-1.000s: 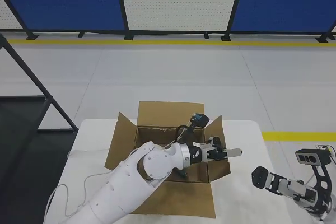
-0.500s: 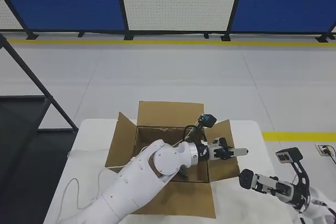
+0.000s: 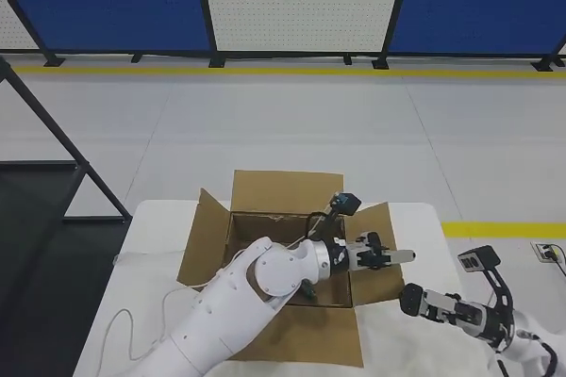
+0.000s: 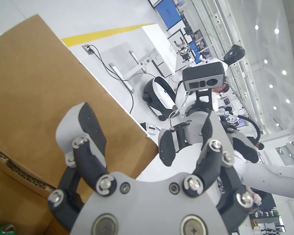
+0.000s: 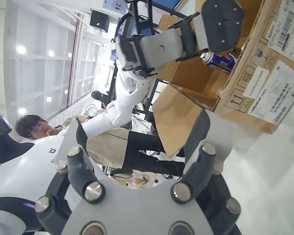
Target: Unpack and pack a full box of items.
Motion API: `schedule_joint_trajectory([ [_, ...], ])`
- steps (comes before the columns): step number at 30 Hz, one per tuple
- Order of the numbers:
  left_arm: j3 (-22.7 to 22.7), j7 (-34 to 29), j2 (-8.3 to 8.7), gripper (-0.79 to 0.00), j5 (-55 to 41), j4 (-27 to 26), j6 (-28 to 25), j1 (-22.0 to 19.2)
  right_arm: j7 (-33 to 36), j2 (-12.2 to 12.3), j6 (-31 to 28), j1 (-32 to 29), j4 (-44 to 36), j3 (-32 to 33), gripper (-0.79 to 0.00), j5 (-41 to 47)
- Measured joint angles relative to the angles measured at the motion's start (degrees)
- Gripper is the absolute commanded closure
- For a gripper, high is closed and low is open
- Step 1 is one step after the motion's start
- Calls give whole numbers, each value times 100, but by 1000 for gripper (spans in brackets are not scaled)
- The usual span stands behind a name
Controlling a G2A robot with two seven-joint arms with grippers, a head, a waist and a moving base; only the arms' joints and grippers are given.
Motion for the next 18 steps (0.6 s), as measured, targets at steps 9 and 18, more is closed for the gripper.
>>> schedule_joint_trajectory([
  [9,-1164,346,397,-785,561,-1032,2,752,-609,55,236,239,181,-213,-785,-475],
  [18,-3311,588,994,-785,1887,-3695,502,2759,-760,128,361,548,453,-275,-785,-571],
])
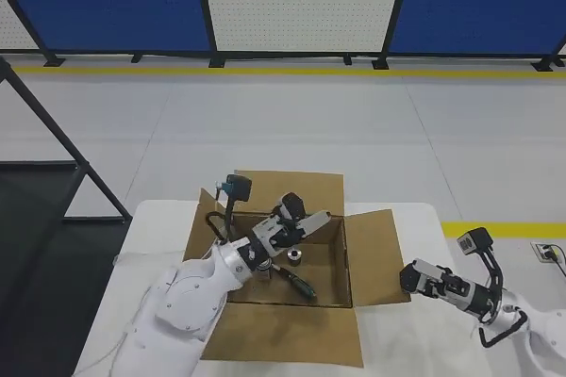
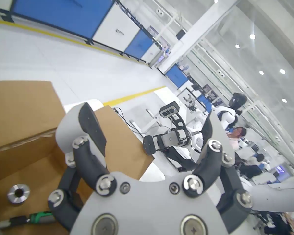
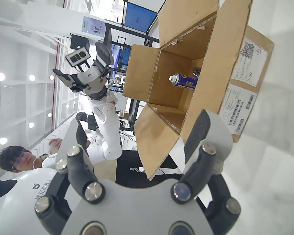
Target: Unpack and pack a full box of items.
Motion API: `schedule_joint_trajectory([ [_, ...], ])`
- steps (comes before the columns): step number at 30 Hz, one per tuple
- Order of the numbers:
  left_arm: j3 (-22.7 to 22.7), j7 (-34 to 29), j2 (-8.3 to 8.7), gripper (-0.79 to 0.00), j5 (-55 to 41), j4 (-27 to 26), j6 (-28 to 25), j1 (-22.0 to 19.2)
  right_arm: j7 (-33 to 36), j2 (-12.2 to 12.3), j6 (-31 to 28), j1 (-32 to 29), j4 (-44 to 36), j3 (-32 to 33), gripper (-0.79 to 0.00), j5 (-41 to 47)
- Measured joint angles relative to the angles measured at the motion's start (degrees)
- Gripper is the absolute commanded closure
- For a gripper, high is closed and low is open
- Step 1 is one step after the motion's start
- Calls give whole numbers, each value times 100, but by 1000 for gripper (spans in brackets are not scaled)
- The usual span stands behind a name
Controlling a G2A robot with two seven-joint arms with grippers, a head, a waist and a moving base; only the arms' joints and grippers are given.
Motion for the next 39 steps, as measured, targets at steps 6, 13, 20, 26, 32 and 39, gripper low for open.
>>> schedule_joint_trajectory([
  [6,-1394,748,167,-785,423,-1359,279,1460,-2,42,184,169,76,-218,-785,-227],
  [13,-2059,1219,198,-785,333,-1832,329,2218,-54,60,287,220,77,-272,-785,-450],
  [20,-2050,1217,198,-785,335,-1827,329,2208,-52,60,286,220,77,-272,-785,-451],
  [26,-2051,1217,197,-785,334,-1827,330,2209,-169,76,344,76,-19,-387,-785,-633],
  [32,-2615,1829,198,-785,150,-1739,620,2490,-174,126,566,35,161,-509,-785,-968],
  [39,-3511,2329,200,-785,-362,-1688,936,2924,-255,170,571,75,2,-561,-785,-1006],
])
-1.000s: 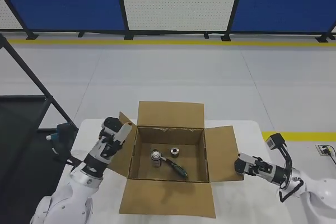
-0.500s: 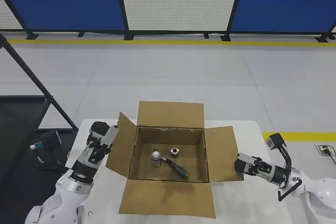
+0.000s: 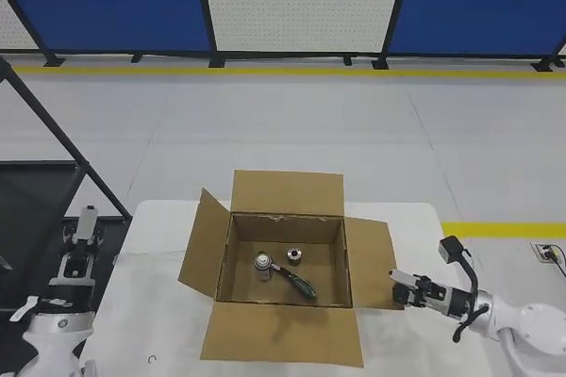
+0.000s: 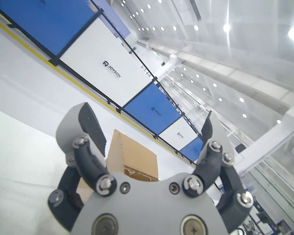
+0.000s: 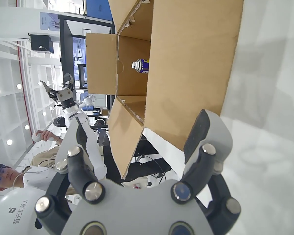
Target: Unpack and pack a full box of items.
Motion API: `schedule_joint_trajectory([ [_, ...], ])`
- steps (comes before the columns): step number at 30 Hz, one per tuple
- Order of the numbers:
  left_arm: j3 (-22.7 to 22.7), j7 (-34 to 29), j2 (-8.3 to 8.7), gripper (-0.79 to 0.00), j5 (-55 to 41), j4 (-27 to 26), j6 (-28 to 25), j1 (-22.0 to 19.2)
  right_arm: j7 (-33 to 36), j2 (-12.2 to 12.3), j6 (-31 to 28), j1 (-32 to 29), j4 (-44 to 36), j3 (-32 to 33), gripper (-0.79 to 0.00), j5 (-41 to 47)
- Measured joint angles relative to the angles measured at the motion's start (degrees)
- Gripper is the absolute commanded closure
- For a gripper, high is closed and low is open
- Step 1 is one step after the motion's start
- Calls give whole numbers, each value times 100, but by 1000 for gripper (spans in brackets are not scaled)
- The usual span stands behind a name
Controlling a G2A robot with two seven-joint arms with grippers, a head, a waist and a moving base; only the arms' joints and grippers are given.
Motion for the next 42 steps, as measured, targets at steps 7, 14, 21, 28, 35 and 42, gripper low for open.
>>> schedule_joint_trajectory([
  [7,-206,59,-14,-785,-294,-42,-123,411,-362,-36,-156,256,-929,-559,-785,-225],
  [14,-76,213,-50,-785,-575,-100,-378,683,-404,-208,179,1436,-917,-2200,-785,-1277],
  [21,93,144,-75,-785,-928,-103,-561,839,-739,-633,356,2918,296,-4032,-785,-2272],
  [28,126,75,-76,-785,-1005,-104,-606,857,-790,-695,369,3127,571,-4194,-785,-1985],
  [35,126,75,-76,-785,-1005,-104,-606,857,-790,-695,368,3127,571,-4194,-785,-1985],
  [42,141,54,-77,-785,-1027,-110,-582,859,-977,-771,304,3220,756,-4403,-785,-2104],
])
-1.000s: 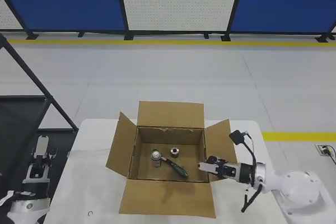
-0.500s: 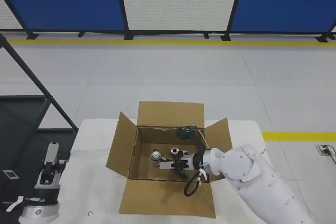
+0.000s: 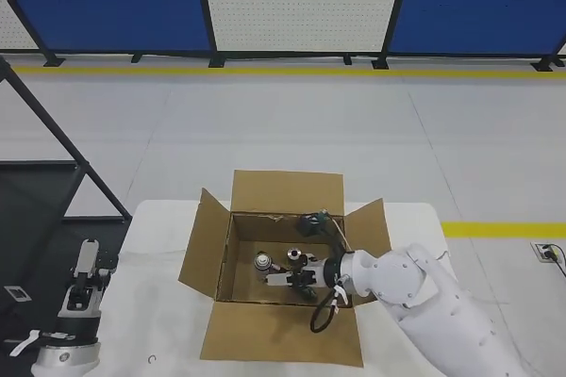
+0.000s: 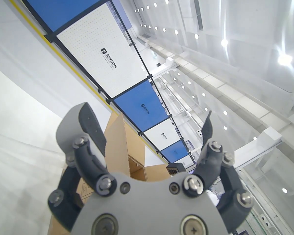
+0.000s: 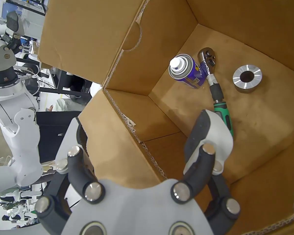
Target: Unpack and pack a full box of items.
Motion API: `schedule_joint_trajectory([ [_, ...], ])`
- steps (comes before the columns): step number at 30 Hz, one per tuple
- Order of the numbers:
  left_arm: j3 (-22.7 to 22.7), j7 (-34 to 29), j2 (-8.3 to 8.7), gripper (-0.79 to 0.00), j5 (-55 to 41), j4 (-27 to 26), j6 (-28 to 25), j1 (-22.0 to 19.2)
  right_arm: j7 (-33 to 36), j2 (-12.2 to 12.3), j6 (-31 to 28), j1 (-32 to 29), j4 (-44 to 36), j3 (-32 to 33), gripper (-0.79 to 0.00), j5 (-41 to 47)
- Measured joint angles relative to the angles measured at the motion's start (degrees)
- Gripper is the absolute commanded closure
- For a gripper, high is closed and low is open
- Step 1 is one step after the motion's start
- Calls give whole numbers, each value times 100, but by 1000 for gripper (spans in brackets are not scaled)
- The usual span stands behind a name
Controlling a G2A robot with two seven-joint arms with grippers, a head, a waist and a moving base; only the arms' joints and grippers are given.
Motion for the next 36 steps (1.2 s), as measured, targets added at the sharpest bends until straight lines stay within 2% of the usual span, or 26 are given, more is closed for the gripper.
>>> schedule_joint_trajectory([
  [4,17,-42,0,-785,-1,19,85,-16,-258,-241,302,507,548,-586,-785,-505],
  [9,-32,-18,-3,-785,-47,53,94,32,-433,-566,-268,1078,1394,-1260,-785,-982],
  [14,-118,30,-9,-785,-141,50,86,144,-661,-871,-666,1392,1995,-1700,-785,-1179],
  [23,-159,15,-18,-785,-283,-11,140,200,-920,-1488,-315,1817,2823,-2379,-785,-1813],
  [27,-134,31,-22,-785,-263,-17,159,191,-912,-1731,-375,1924,3203,-2500,-785,-1821],
  [28,-130,34,-22,-785,-259,-13,160,186,-900,-1778,-407,1944,3290,-2513,-739,-1804],
  [32,-111,40,-24,-785,-245,18,161,154,-889,-1960,-564,2003,3673,-2540,-385,-1722],
  [36,-87,55,-28,-785,-234,47,175,123,-917,-2115,-732,2050,4010,-2531,-332,-1665],
])
